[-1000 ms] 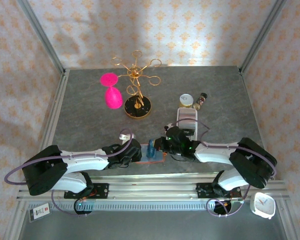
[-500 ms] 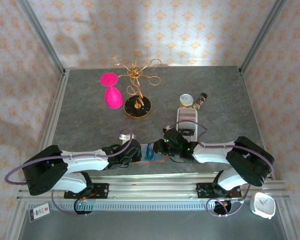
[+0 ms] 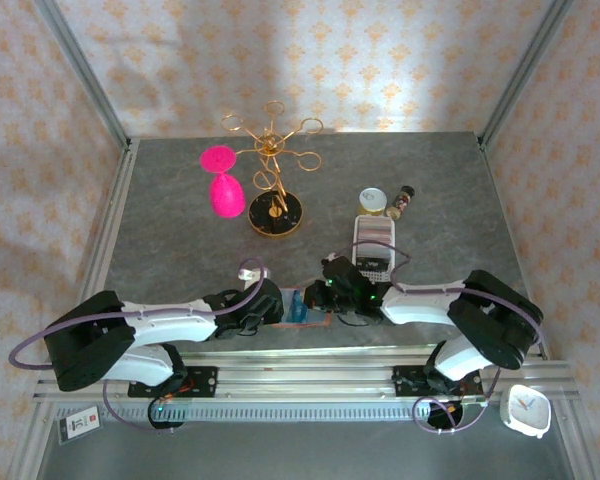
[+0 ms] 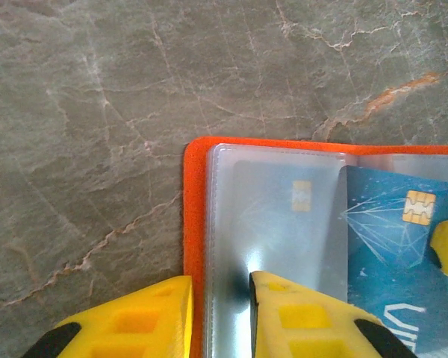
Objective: Put the credit cards into the card holder
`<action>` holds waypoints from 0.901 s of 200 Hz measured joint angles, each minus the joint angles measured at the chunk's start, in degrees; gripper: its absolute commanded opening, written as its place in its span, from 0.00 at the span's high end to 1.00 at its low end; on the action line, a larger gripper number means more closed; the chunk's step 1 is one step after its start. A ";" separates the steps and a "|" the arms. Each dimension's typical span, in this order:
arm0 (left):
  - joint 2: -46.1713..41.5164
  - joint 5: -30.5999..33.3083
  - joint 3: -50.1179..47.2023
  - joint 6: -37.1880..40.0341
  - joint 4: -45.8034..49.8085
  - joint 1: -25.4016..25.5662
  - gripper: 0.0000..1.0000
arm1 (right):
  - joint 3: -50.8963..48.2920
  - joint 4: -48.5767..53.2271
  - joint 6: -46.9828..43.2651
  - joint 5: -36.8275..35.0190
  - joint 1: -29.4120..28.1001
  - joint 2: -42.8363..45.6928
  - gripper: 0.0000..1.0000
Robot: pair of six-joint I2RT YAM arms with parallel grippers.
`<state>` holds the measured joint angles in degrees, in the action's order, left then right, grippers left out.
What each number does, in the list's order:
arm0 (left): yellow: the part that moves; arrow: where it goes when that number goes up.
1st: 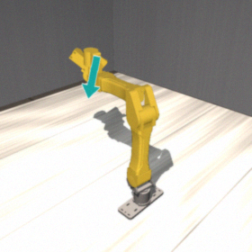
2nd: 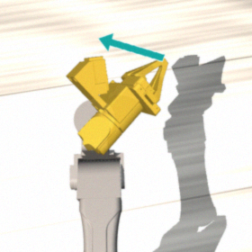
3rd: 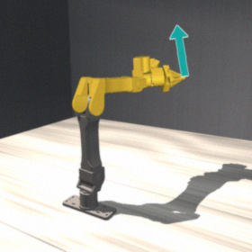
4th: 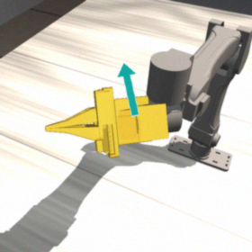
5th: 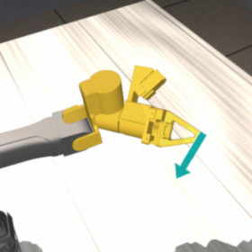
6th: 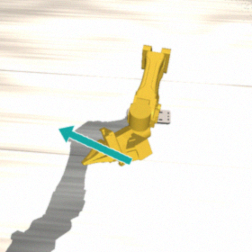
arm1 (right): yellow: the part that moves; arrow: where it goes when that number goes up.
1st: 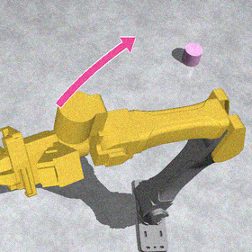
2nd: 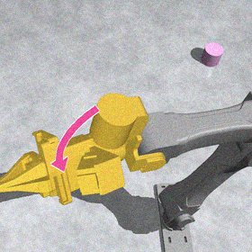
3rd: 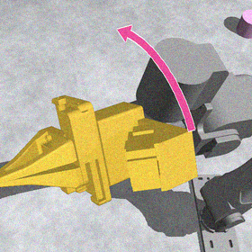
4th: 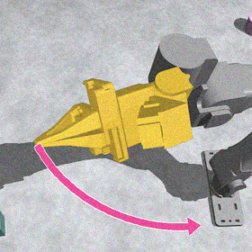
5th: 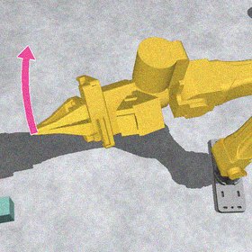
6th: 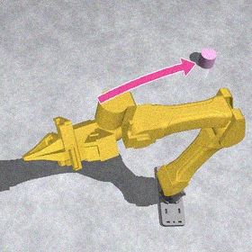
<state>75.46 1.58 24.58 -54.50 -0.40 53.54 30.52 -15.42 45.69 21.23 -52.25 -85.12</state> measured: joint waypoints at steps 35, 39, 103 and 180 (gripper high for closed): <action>-0.22 -0.02 -0.63 0.02 -1.03 0.00 0.75 | 2.08 1.11 -0.52 0.20 -0.26 -2.03 0.99; -0.22 0.00 -0.74 0.00 -1.16 0.00 0.75 | 2.14 1.18 -0.55 0.20 -0.26 -2.12 0.99; -1.05 -0.07 -1.95 0.02 -2.86 0.00 0.76 | 4.04 2.75 -1.36 -0.24 -0.87 -3.56 0.71; -1.86 -0.52 -3.52 0.04 -5.03 0.00 0.75 | 3.43 8.20 -0.85 -3.91 -1.79 2.58 0.69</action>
<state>73.60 1.06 21.06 -54.46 -5.43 53.54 33.95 -7.22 44.84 17.32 -54.04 -82.54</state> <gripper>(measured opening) 0.246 0.361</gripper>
